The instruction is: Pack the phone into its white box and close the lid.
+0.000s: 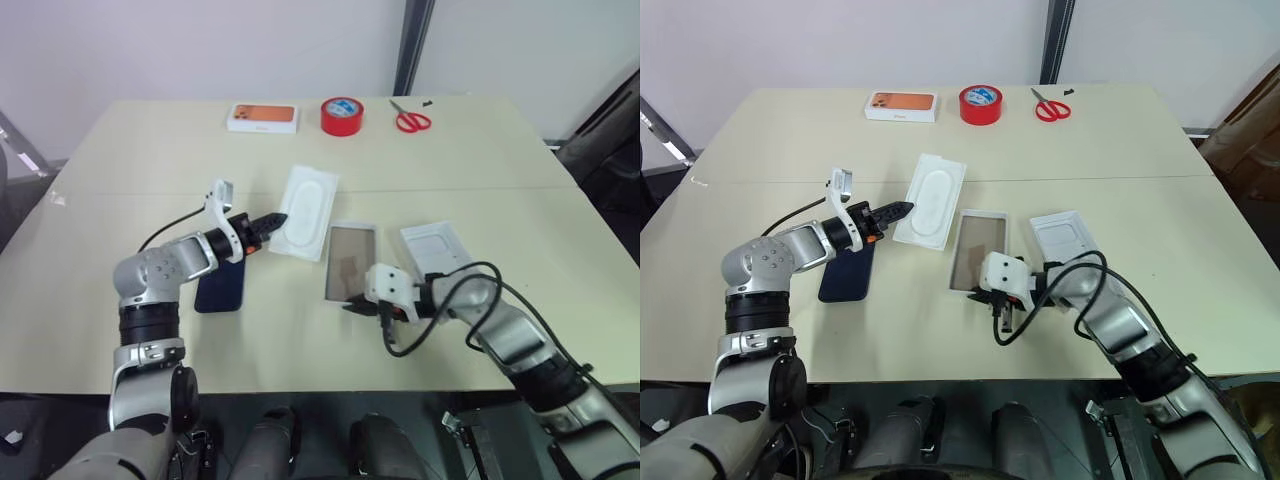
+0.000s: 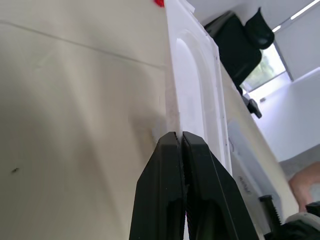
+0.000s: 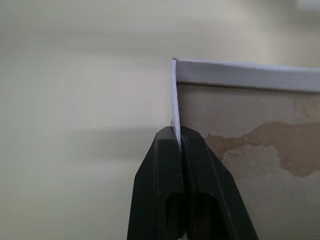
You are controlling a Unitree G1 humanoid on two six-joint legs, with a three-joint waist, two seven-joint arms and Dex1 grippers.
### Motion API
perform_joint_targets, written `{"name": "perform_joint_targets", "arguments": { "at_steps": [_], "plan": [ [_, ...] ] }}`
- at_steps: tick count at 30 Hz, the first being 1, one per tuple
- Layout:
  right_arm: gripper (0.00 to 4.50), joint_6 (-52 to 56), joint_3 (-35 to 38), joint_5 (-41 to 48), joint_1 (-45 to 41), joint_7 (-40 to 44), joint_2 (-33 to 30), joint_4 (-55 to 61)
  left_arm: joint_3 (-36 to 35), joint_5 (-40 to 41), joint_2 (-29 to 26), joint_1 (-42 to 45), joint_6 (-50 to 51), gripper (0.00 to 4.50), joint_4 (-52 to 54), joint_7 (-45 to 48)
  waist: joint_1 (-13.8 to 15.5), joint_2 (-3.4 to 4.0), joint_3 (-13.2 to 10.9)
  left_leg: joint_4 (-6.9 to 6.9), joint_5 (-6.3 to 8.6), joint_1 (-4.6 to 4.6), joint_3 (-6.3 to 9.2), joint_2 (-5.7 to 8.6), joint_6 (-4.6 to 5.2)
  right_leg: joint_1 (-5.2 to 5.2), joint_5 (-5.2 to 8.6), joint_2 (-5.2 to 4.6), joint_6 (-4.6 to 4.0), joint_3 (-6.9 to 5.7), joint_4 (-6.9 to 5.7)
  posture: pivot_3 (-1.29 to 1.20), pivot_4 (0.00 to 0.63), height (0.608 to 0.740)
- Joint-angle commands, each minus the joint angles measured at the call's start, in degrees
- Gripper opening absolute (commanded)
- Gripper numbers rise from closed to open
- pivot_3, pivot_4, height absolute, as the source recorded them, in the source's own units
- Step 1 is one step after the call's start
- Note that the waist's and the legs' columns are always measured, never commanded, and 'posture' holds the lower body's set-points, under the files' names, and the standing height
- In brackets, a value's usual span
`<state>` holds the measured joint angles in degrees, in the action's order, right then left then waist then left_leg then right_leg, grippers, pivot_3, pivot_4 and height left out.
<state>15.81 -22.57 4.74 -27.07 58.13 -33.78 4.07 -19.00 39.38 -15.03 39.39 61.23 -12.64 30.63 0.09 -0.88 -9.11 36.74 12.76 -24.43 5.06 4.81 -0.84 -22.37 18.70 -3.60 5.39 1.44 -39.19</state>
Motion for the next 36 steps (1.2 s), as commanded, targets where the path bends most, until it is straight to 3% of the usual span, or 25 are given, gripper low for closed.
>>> {"name": "perform_joint_targets", "arguments": {
  "at_steps": [1, 5, 8, 11, 22, 36],
  "plan": [
    [0.02, -4.72, -1.47, -2.76, -3.40, 0.07, 2.18, -3.00, -1.16, 2.60, 0.82, 1.56, 0.70, 0.00, 2.80, -1.68, 0.10, 0.00, 0.00, 0.02, 0.00, 0.00, 0.00, 0.00, 0.00, 0.01, 0.00, 0.00, 0.00, -0.01, 0.00, 0.00, 0.150, 0.734],
    [0.02, -7.16, -2.20, -3.32, -5.47, 1.45, 4.57, -6.43, -0.04, 2.45, 1.83, -0.36, 0.20, 0.00, 3.57, -2.80, 0.11, 0.00, 0.00, 0.04, 0.00, -0.01, 0.00, 0.01, -0.01, 0.01, 0.00, 0.00, 0.00, -0.01, 0.00, 0.00, 0.150, 0.734],
    [0.96, -7.44, -0.75, -3.09, -4.88, 1.53, 4.21, -6.80, 0.00, 3.21, 2.54, -1.69, 0.86, 0.00, 5.80, -3.91, 0.07, 0.00, 0.00, 0.05, 0.00, -0.01, 0.00, 0.01, -0.01, 0.01, 0.00, 0.00, 0.00, 0.00, 0.00, 0.00, 0.150, 0.734],
    [2.43, -7.13, 1.81, -3.00, -3.73, -0.23, 3.15, -5.66, 0.43, 3.40, 2.84, -3.25, 1.15, 0.00, 8.17, -5.03, 0.11, 0.00, 0.00, 0.05, 0.01, -0.01, 0.00, 0.01, -0.02, 0.01, 0.00, 0.00, 0.00, 0.00, 0.00, 0.00, 0.150, 0.734],
    [2.43, -0.45, 14.68, 2.65, 5.75, -1.12, -5.24, 2.75, 0.16, 5.25, 5.88, -8.78, 4.85, 0.00, 18.45, -14.08, 0.49, 0.00, 0.00, 0.04, 0.04, -0.01, -0.01, 0.01, 0.03, 0.05, 0.00, -0.01, 0.00, 0.02, 0.03, 0.00, 0.150, 0.734],
    [2.43, -3.32, 15.46, 1.37, 3.09, -3.93, -4.36, -2.14, 1.06, 7.08, 10.53, -14.11, 5.70, 0.00, 24.44, -20.59, 0.54, -0.01, -0.01, 0.04, 0.03, -0.01, -0.06, 0.00, 0.01, 0.07, 0.00, 0.00, 0.00, 0.05, 0.05, 0.00, 0.150, 0.734]
  ]
}}
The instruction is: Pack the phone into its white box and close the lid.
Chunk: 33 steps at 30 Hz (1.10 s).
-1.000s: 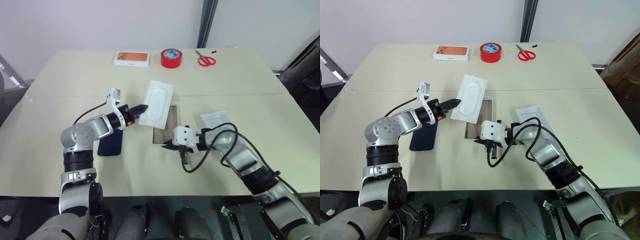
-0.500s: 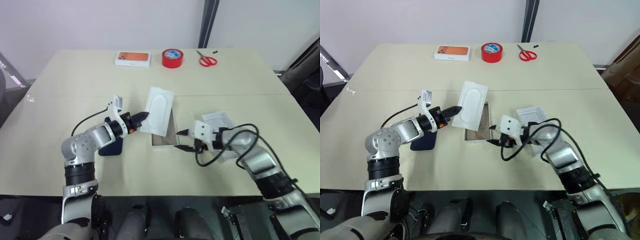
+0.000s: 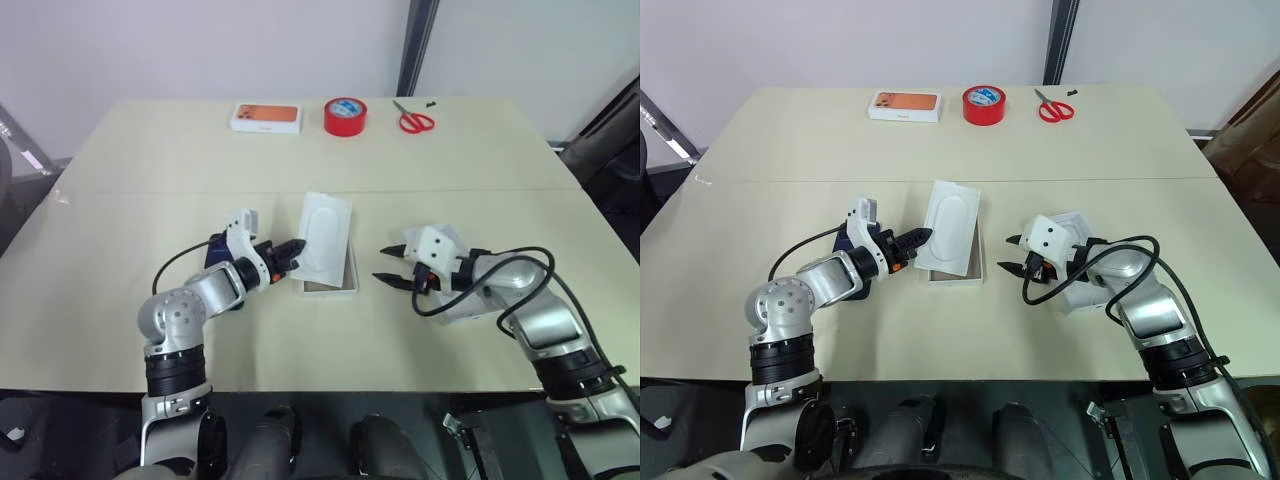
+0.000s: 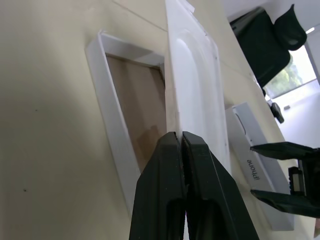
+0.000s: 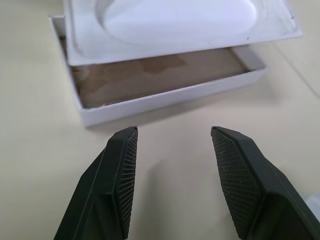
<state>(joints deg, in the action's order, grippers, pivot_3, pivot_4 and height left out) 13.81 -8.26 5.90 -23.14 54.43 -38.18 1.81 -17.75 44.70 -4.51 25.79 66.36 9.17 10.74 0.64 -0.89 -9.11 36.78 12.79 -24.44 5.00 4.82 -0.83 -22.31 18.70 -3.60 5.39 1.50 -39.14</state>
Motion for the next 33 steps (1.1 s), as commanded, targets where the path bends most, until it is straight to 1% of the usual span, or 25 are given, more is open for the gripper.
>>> {"name": "perform_joint_targets", "arguments": {
  "at_steps": [1, 2, 6, 13, 16, 19, 22, 24, 26, 29, 33],
  "plan": [
    [2.49, -1.67, 1.09, 0.05, -1.00, -0.34, 0.03, -0.26, -0.34, 2.38, 0.23, -0.76, 0.93, 0.63, 2.94, -0.85, 0.02, 0.00, 0.00, 0.00, 0.00, 0.00, 0.00, 0.00, 0.00, 0.00, 0.00, 0.00, 0.00, 0.00, 0.00, 0.00, 0.150, 0.734],
    [2.49, -1.97, 1.01, -0.11, -1.23, -0.45, 0.06, -0.71, -0.12, 2.61, 0.09, -1.06, 1.17, 0.94, 3.50, -0.95, 0.03, 0.00, 0.00, 0.00, 0.00, 0.00, 0.01, 0.00, 0.00, 0.00, 0.00, 0.00, 0.00, -0.01, 0.00, 0.00, 0.150, 0.734],
    [2.49, -2.13, 0.73, -0.09, -2.61, -0.74, 0.74, -1.99, 0.23, 3.51, -0.96, -1.38, 2.28, 2.89, 5.00, -1.22, -0.04, 0.00, 0.00, 0.00, 0.00, 0.00, -0.01, 0.00, 0.00, 0.00, 0.00, 0.00, 0.00, 0.00, 0.00, 0.00, 0.150, 0.734],
    [2.49, -0.20, 1.64, 1.47, -5.12, -2.48, 3.68, -2.14, 0.34, 5.81, -3.27, -0.66, 3.14, 2.89, 6.10, -0.02, -0.09, 0.00, 0.00, -0.01, 0.00, 0.01, 0.00, -0.01, 0.00, -0.01, 0.00, 0.02, 0.00, 0.00, 0.00, 0.00, 0.150, 0.734],
    [2.49, 0.86, 1.62, 1.78, -6.24, -3.05, 4.88, -2.19, 2.68, 4.02, -6.53, -1.41, -0.77, 2.89, 8.06, 3.62, -0.06, 0.00, 0.00, -0.01, 0.00, 0.00, 0.00, -0.01, -0.01, -0.02, 0.00, 0.01, 0.00, 0.00, 0.00, 0.00, 0.150, 0.734],
    [1.61, 1.68, 0.35, 1.11, -7.89, -4.20, 6.59, -1.57, 6.45, -1.67, -14.05, -2.93, -10.40, 2.93, 9.37, 12.06, -0.16, 0.02, 0.00, -0.03, -0.01, 0.01, -0.01, -0.01, -0.02, -0.02, 0.00, 0.01, -0.01, 0.01, 0.00, 0.00, 0.150, 0.734],
    [0.07, 3.19, -1.96, -0.78, -9.98, -5.85, 9.05, -2.38, 8.33, -7.06, -22.51, -5.99, -20.66, 2.93, 7.37, 22.01, -0.70, 0.03, 0.00, -0.26, -0.05, 0.04, -0.04, -0.01, -0.09, -0.11, 0.00, 0.01, -0.03, 0.06, 0.02, 0.00, 0.150, 0.734],
    [0.02, 3.74, -3.92, -3.07, -11.39, -7.25, 10.38, -3.87, 8.33, -9.08, -26.86, -8.03, -25.86, 2.93, 5.42, 27.63, -1.26, 0.05, 0.01, -0.47, -0.12, 0.06, -0.07, -0.01, -0.18, -0.19, 0.00, 0.00, -0.04, 0.11, 0.04, 0.00, 0.150, 0.734],
    [0.02, 3.67, -5.59, -4.92, -12.50, -7.99, 11.30, -5.27, 8.05, -10.38, -29.31, -9.44, -29.70, 2.93, 3.89, 31.06, -1.36, 0.06, 0.00, -0.58, -0.13, 0.07, -0.06, -0.01, -0.21, -0.26, 0.00, -0.02, -0.05, 0.10, 0.07, 0.00, 0.150, 0.734],
    [0.02, 2.58, -8.45, -7.51, -14.60, -8.37, 12.87, -7.63, 7.57, -12.10, -30.97, -10.68, -33.26, 2.93, 1.79, 32.94, -1.18, 0.06, -0.01, -0.61, -0.14, 0.06, -0.04, 0.00, -0.21, -0.26, 0.00, -0.05, -0.05, 0.08, 0.10, 0.00, 0.150, 0.734],
    [0.02, 0.65, -12.65, -11.83, -16.87, -9.62, 15.47, -11.44, 7.76, -13.06, -30.76, -11.69, -34.98, 2.93, 1.42, 33.09, -1.47, 0.06, -0.01, -0.63, -0.13, 0.06, -0.03, 0.00, -0.20, -0.27, 0.00, -0.05, -0.05, 0.07, 0.10, 0.00, 0.150, 0.734]
  ]
}}
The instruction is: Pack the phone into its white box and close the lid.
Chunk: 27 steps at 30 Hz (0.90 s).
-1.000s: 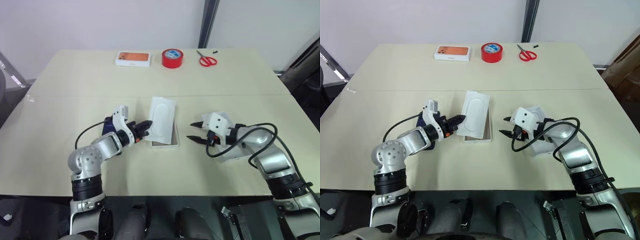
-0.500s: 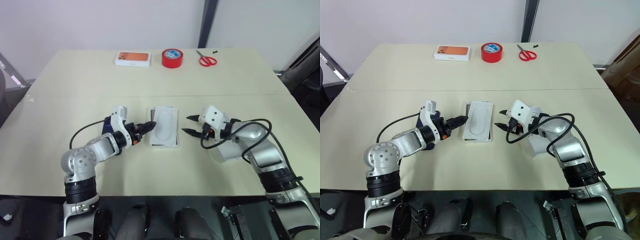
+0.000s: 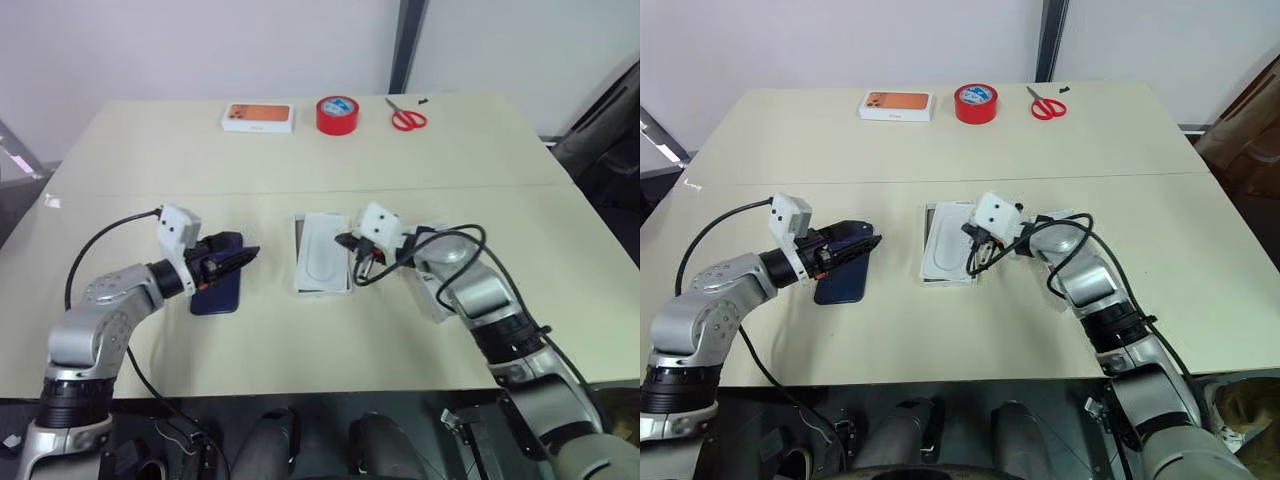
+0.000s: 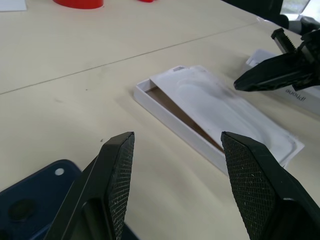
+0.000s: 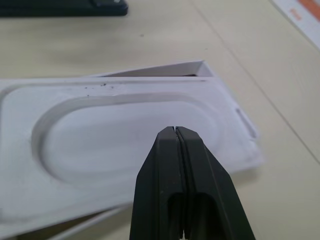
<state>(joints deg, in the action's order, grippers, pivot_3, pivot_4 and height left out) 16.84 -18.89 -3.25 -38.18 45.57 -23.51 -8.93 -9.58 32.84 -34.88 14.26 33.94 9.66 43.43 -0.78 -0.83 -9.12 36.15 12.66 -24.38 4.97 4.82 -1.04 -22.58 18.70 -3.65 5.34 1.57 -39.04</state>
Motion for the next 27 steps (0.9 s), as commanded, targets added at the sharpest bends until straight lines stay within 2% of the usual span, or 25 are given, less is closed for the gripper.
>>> {"name": "perform_joint_targets", "arguments": {
  "at_steps": [1, 10, 14, 21, 27],
  "plan": [
    [0.02, -3.13, -3.30, -4.30, -2.27, -1.17, 1.02, -2.03, -0.14, -1.42, -0.36, -0.60, -2.73, 2.93, 1.22, 0.54, -0.05, 0.00, 0.00, -0.02, 0.00, 0.00, -0.01, 0.00, 0.00, -0.03, 0.00, 0.00, 0.00, 0.00, -0.01, 0.00, 0.150, 0.734],
    [0.02, -7.38, -9.49, -12.79, -5.74, -2.98, 3.95, -11.10, 0.10, -1.11, 1.32, -2.41, -2.54, 2.93, 3.61, -0.80, -0.14, 0.01, 0.00, -0.01, 0.00, 0.01, 0.01, 0.00, 0.00, -0.03, 0.00, 0.03, 0.00, -0.01, -0.07, 0.00, 0.150, 0.734],
    [0.02, -9.46, -9.67, -12.58, -6.43, -1.59, 6.01, -11.84, 0.52, -1.54, 1.91, -2.50, -2.71, 2.93, 3.98, -1.49, -0.22, 0.01, 0.00, -0.01, -0.01, 0.03, 0.01, 0.00, -0.01, -0.01, 0.00, 0.03, 0.00, -0.01, -0.07, 0.00, 0.150, 0.734],
    [0.02, -11.86, -8.98, -11.88, -5.28, 0.83, 5.73, -10.61, 0.72, -2.04, 2.18, -2.27, -3.29, 2.93, 3.50, -2.05, -0.22, 0.01, 0.00, -0.01, 0.00, 0.03, 0.01, 0.00, -0.01, -0.02, 0.00, 0.03, 0.01, -0.01, -0.07, 0.00, 0.150, 0.734],
    [0.02, -11.57, -7.54, -12.52, -5.89, -1.18, 6.21, -12.81, 0.89, -2.58, 2.62, -1.74, -3.20, 2.93, 2.86, -2.37, -0.22, 0.01, 0.00, -0.01, 0.00, 0.03, 0.01, 0.00, -0.01, -0.02, 0.00, 0.04, 0.01, -0.01, -0.07, 0.00, 0.150, 0.734]
  ]
}}
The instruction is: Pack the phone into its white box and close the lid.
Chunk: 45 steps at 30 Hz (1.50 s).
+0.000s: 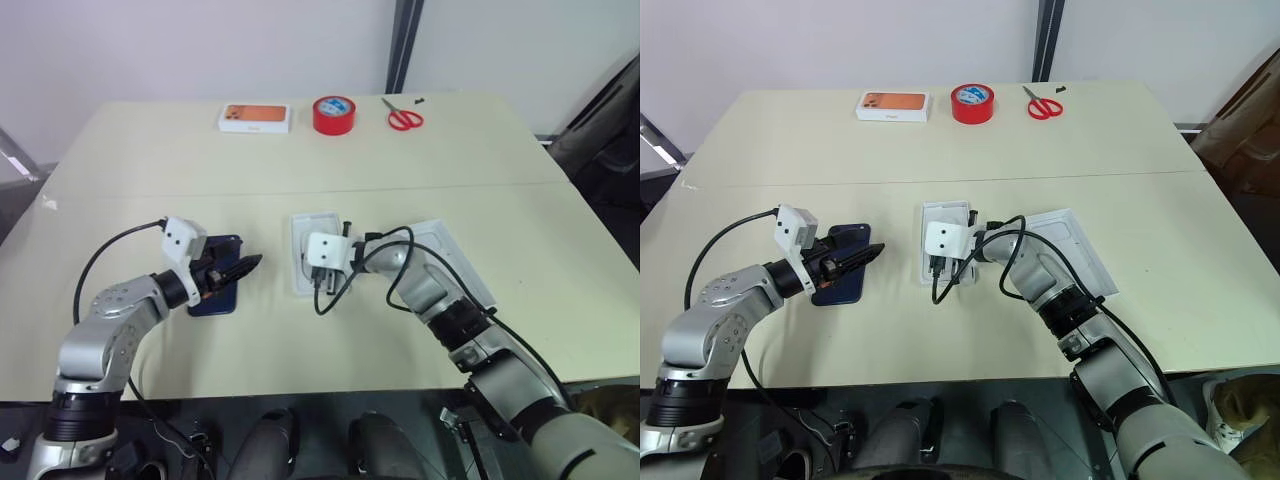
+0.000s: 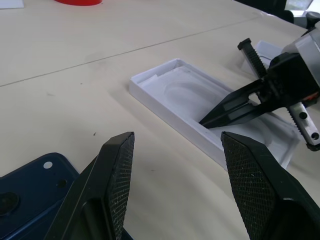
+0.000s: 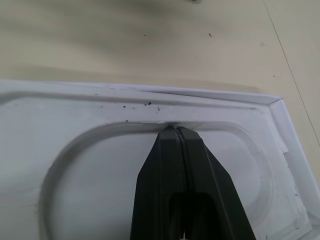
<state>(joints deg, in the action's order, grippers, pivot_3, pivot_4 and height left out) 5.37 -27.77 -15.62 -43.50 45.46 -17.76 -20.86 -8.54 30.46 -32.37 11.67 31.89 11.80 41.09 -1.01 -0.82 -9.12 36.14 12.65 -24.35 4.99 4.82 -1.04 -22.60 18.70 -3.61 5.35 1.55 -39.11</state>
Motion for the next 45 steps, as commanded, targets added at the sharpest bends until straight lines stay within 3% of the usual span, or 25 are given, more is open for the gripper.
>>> {"name": "perform_joint_targets", "arguments": {
  "at_steps": [1, 7, 14, 24, 32, 41, 45],
  "plan": [
    [0.02, -0.40, 1.49, -0.56, -0.92, -2.22, 0.68, -1.69, -0.09, -0.32, 0.14, 0.93, -1.21, 2.93, 0.66, -0.02, 0.00, 0.00, 0.00, 0.00, 0.00, 0.00, 0.00, 0.00, 0.00, 0.00, 0.00, 0.00, 0.00, 0.00, 0.00, 0.00, 0.150, 0.734],
    [0.02, -1.28, 2.09, -1.68, -2.22, -6.96, 2.63, -5.64, 0.36, -0.78, 0.28, 1.31, -1.23, 2.93, 0.23, -0.01, 0.07, 0.00, 0.00, 0.01, -0.01, 0.00, 0.00, 0.01, -0.01, 0.01, 0.00, 0.00, 0.00, 0.00, 0.00, 0.00, 0.150, 0.734],
    [0.02, 0.72, 2.86, 0.84, 0.32, -2.46, 1.74, -1.07, -0.36, -0.20, -0.13, 1.27, -0.09, 2.93, -0.22, 0.25, 0.11, 0.00, 0.00, 0.01, -0.01, 0.00, 0.01, 0.01, -0.01, 0.01, 0.00, 0.00, 0.00, -0.01, 0.00, 0.00, 0.150, 0.734],
    [0.02, 10.22, 9.47, 8.80, -0.73, -2.42, 6.25, 8.08, -10.16, 7.90, -7.96, 4.71, 13.85, 2.93, -10.19, 1.72, -0.31, 0.01, -0.01, -0.03, 0.00, -0.02, 0.04, 0.00, 0.00, -0.07, 0.00, 0.02, 0.00, 0.00, -0.04, 0.00, 0.150, 0.734],
    [0.02, 14.11, 0.84, 6.05, -1.56, -3.14, 15.10, 8.22, -13.62, 10.82, -15.14, 6.16, 23.87, 2.93, -23.56, 6.32, -1.51, 0.02, -0.02, -0.12, -0.03, -0.01, 0.07, -0.03, -0.05, -0.40, 0.00, 0.05, 0.00, -0.02, -0.14, 0.00, 0.150, 0.734],
    [0.02, 19.63, -5.75, 1.17, -2.94, -5.05, 19.42, 1.58, -9.17, 9.85, -13.81, 5.06, 30.85, 2.93, -24.74, 6.59, -1.40, 0.00, 0.01, -0.11, -0.04, -0.02, 0.10, -0.01, -0.07, -0.42, 0.00, 0.03, 0.00, -0.03, -0.18, 0.00, 0.150, 0.734],
    [0.02, 21.19, -6.38, -0.25, -4.12, -6.21, 20.43, -2.42, -5.69, 7.32, -11.87, 4.62, 28.76, 2.93, -25.17, 6.93, -1.35, 0.05, 0.07, -0.11, -0.04, 0.00, 0.08, 0.01, -0.07, -0.42, 0.00, 0.01, 0.00, -0.01, -0.19, 0.00, 0.150, 0.734]
  ]
}}
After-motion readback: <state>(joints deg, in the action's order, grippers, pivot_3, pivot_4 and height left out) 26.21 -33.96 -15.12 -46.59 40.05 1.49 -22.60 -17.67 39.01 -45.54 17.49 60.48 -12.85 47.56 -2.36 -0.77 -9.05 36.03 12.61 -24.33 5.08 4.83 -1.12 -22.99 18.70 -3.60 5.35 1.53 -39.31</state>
